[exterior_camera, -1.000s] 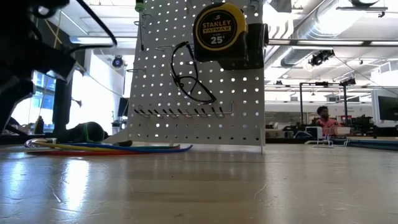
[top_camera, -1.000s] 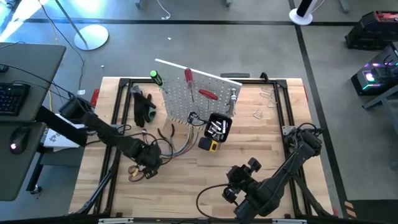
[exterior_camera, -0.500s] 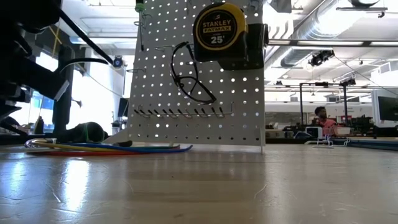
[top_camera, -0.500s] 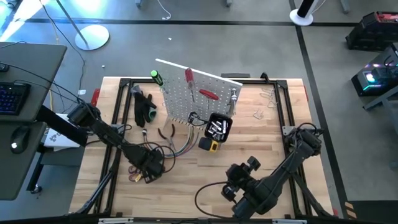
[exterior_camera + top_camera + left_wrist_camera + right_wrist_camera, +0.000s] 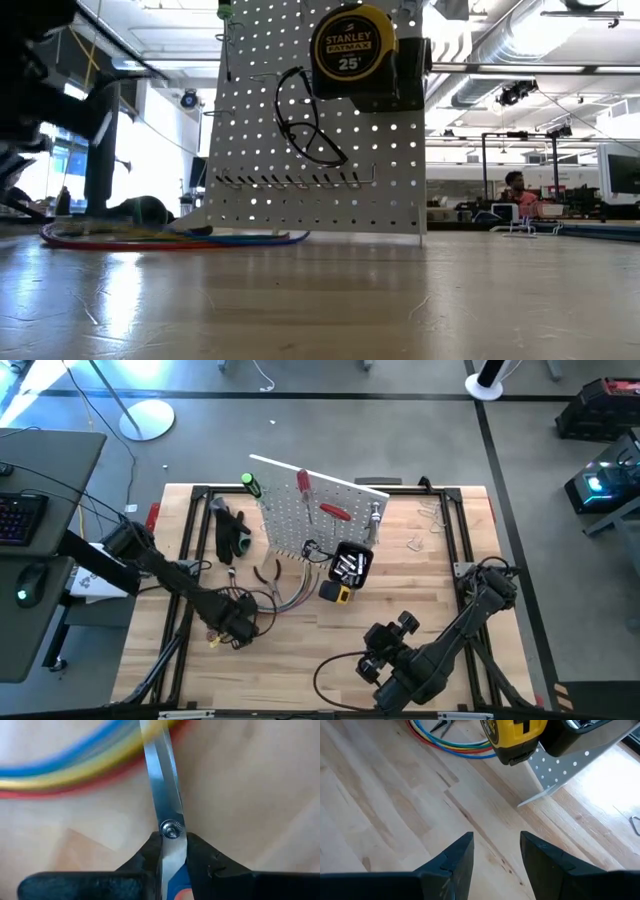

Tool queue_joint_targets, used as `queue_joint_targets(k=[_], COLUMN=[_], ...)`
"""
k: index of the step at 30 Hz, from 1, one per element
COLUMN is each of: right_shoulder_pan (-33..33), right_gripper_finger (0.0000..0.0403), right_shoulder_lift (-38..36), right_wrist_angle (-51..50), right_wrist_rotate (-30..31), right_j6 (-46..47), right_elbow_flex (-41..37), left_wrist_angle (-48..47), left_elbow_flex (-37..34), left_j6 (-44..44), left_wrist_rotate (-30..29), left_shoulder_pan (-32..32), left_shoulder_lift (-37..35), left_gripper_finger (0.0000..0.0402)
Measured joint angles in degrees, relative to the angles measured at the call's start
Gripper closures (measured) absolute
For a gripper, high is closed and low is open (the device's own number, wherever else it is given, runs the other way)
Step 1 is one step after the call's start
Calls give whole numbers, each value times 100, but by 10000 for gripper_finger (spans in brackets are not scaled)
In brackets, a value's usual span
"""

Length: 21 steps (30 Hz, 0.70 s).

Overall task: Hang tools onto peg board
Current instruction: Hang the scissors on the peg board

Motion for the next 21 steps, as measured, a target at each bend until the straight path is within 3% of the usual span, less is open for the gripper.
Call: queue_joint_targets(k=[3, 12, 15, 21], right_shoulder_pan=[0, 0, 2, -35], right_gripper_finger=[247, 247, 247, 247], right_shoulder_lift=[0, -7, -44, -113], right_wrist_angle=[-13, 35, 49, 27], right_wrist_rotate=[4, 61, 114, 141], right_j6=[-11, 4, -52, -105], right_elbow_flex=[0, 2, 2, 4], left_wrist_angle=[-212, -464, -379, -39], left_elbow_flex=[11, 40, 113, 161], left_j6=[-304, -846, -557, -201], left_wrist_rotate=[-242, -225, 321, 2167], left_shoulder_pan=[-60, -399, -531, -740], left_shoulder_lift=[-380, -1310, -1609, -1833], left_gripper_finger=[352, 352, 352, 352])
